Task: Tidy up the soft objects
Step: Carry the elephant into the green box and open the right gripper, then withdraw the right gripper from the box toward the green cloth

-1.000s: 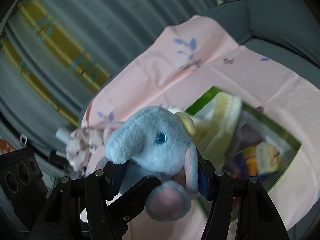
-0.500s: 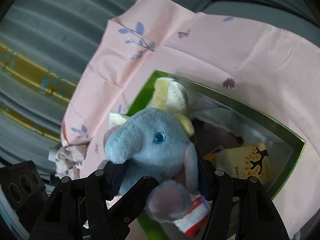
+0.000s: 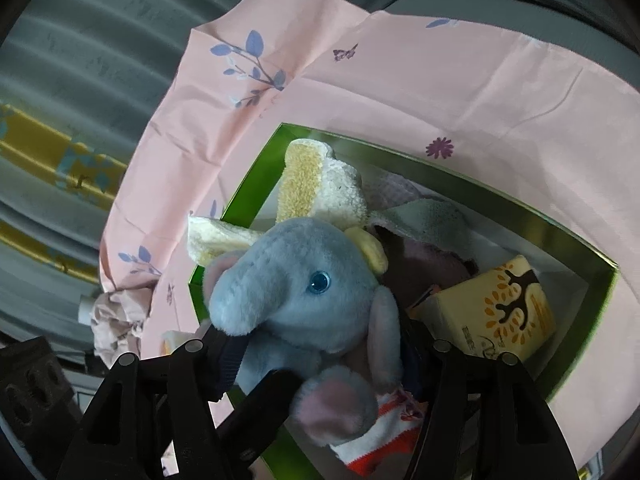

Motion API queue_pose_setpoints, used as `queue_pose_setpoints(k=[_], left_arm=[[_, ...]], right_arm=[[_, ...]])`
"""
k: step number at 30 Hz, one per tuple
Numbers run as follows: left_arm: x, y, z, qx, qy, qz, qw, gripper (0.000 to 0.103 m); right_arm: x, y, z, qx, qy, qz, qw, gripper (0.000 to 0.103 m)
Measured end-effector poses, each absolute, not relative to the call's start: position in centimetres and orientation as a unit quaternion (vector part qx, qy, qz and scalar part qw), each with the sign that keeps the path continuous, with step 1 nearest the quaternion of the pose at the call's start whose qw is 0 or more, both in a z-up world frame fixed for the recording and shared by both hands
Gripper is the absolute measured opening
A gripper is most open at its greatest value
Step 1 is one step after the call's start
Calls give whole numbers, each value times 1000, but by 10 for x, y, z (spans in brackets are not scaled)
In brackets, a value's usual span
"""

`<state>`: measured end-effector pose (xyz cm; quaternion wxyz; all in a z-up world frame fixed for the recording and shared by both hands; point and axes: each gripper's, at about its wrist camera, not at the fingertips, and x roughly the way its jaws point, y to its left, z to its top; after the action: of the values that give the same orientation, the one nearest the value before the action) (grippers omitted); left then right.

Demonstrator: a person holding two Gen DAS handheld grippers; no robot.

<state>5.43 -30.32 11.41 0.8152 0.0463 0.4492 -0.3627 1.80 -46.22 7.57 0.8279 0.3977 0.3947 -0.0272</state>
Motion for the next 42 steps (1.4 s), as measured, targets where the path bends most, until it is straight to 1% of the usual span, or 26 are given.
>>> queue_pose_setpoints(k=[2, 5, 6, 7, 8, 9, 14, 17, 18, 19, 26, 29, 33, 37, 42], left_arm=[[50, -296, 120, 43, 446, -371, 813, 67], [42, -283, 131, 36, 442, -381, 812, 74], [40, -278, 135, 35, 437, -380, 815, 76], [38, -271, 139, 32, 432, -377, 818, 80], [36, -264, 143, 28, 429, -375, 821, 86], [35, -256, 146, 22, 427, -371, 824, 89], [29, -201, 158, -17, 424, -337, 841, 91], [24, -158, 161, -33, 419, -301, 856, 92], [22, -141, 160, -42, 418, -284, 862, 94], [20, -122, 158, -55, 420, -266, 866, 102], [-12, -17, 140, -86, 412, -144, 895, 102], [-21, 18, 124, -101, 425, -103, 894, 102], [-29, 55, 98, -160, 447, -82, 876, 102], [-39, 78, 77, -175, 463, -52, 867, 102], [-46, 93, 74, -169, 451, -30, 876, 101]], right_arm=[[15, -461, 80, 390, 392, -35, 832, 67], [11, -457, 88, 380, 386, -41, 840, 68], [9, -455, 92, 377, 380, -40, 843, 72], [8, -453, 95, 376, 376, -39, 846, 74], [4, -450, 100, 372, 367, -38, 852, 79], [2, -447, 104, 368, 360, -39, 856, 82], [-11, -425, 129, 334, 336, -40, 880, 83], [-19, -407, 142, 307, 321, -32, 895, 87], [-20, -401, 146, 296, 317, -29, 901, 88], [-20, -394, 149, 283, 313, -26, 906, 89], [-26, -345, 161, 229, 320, 19, 919, 89], [-33, -312, 160, 217, 321, 55, 920, 89], [-43, -259, 138, 188, 344, 102, 914, 89], [-26, -212, 113, 172, 405, 144, 886, 89], [-1, -163, 85, 197, 434, 185, 859, 89]])
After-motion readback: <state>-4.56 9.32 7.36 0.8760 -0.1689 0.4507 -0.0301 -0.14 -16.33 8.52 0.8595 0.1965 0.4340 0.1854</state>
